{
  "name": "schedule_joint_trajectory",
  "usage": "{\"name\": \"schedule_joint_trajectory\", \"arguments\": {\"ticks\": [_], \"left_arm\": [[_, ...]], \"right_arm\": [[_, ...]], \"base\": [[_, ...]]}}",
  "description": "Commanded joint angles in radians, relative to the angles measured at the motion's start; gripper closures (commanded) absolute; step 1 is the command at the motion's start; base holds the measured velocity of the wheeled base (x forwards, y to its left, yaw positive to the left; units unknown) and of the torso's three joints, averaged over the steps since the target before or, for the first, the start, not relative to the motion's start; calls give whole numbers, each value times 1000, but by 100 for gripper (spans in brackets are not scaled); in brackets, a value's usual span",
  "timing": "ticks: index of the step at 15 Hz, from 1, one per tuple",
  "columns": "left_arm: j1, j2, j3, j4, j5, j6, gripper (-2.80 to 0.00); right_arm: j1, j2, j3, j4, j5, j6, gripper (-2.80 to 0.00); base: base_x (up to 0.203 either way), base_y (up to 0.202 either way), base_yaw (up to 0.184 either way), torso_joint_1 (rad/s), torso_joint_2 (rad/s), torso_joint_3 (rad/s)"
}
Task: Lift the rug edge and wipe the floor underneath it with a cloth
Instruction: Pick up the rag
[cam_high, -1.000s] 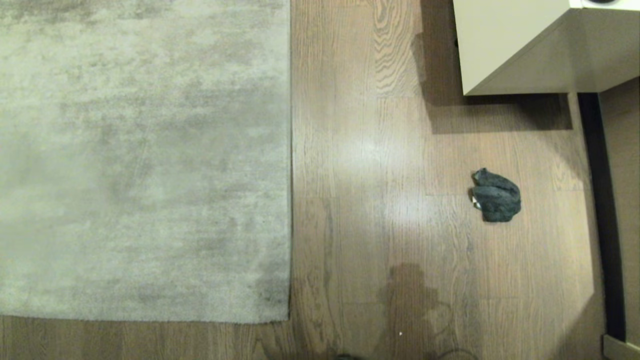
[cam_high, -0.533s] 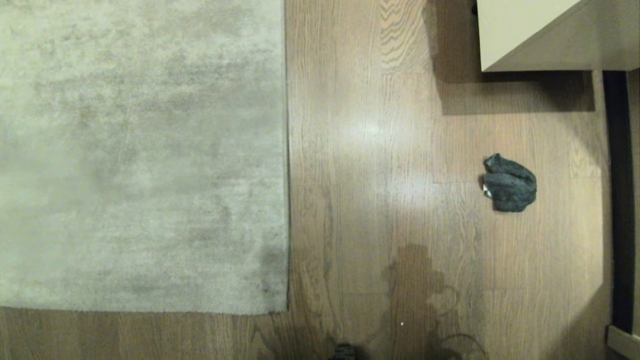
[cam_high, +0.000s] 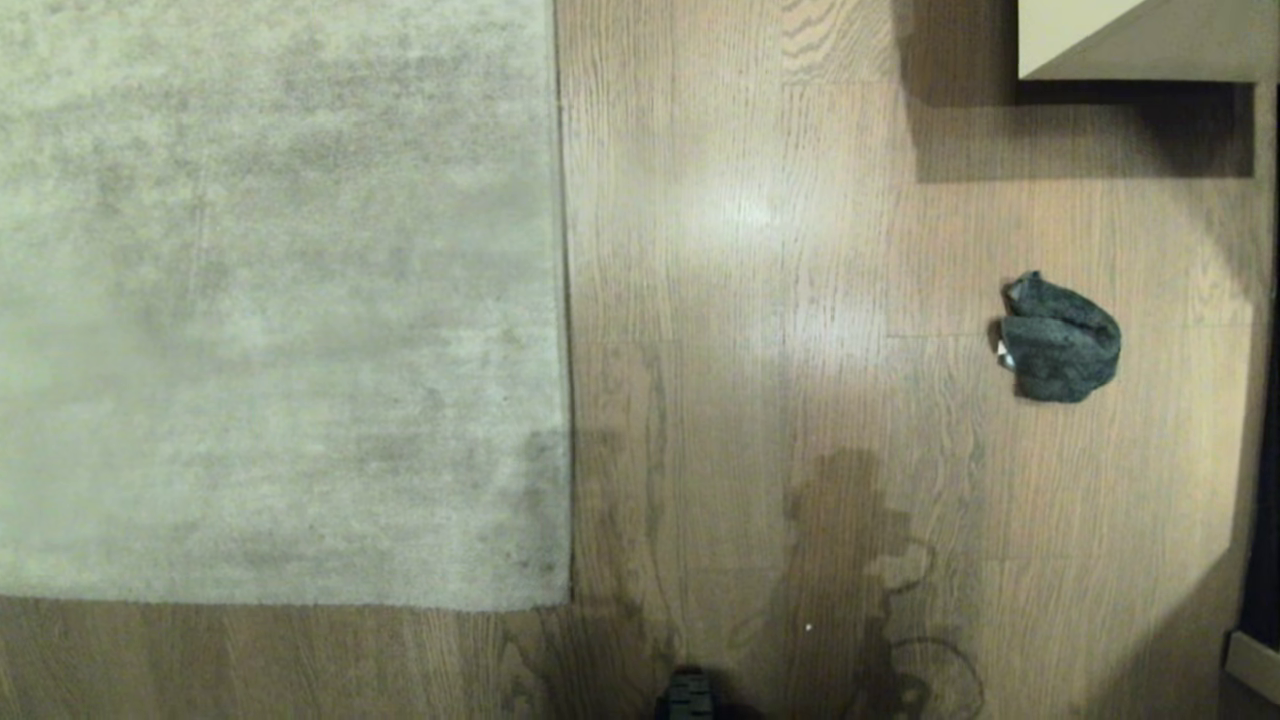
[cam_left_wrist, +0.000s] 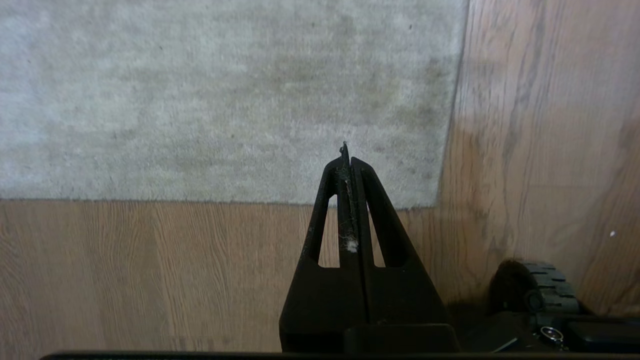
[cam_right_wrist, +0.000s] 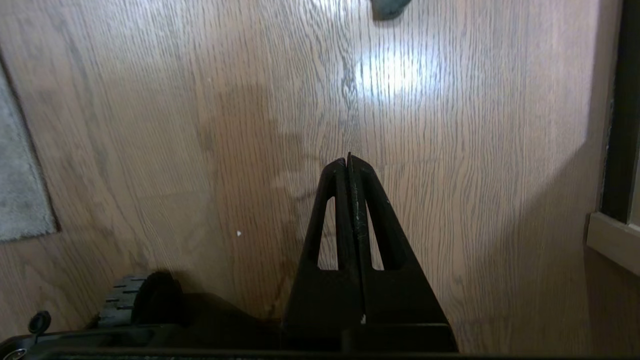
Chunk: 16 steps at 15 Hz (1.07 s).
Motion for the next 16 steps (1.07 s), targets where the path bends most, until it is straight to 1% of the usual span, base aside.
{"name": "schedule_joint_trajectory", "arguments": {"ticks": [1,10,16], "left_arm": [[0,2,0,0,0,0,0],[0,2,0,0,0,0,0],[0,2,0,0,0,1,0]], "right_arm": [[1,1,0,0,-1,0,0],[1,1,0,0,-1,0,0],[1,1,0,0,-1,0,0]], "base": [[0,0,0,2,6,-203],[0,0,0,3,2,-195],[0,0,0,0,2,-26]]}}
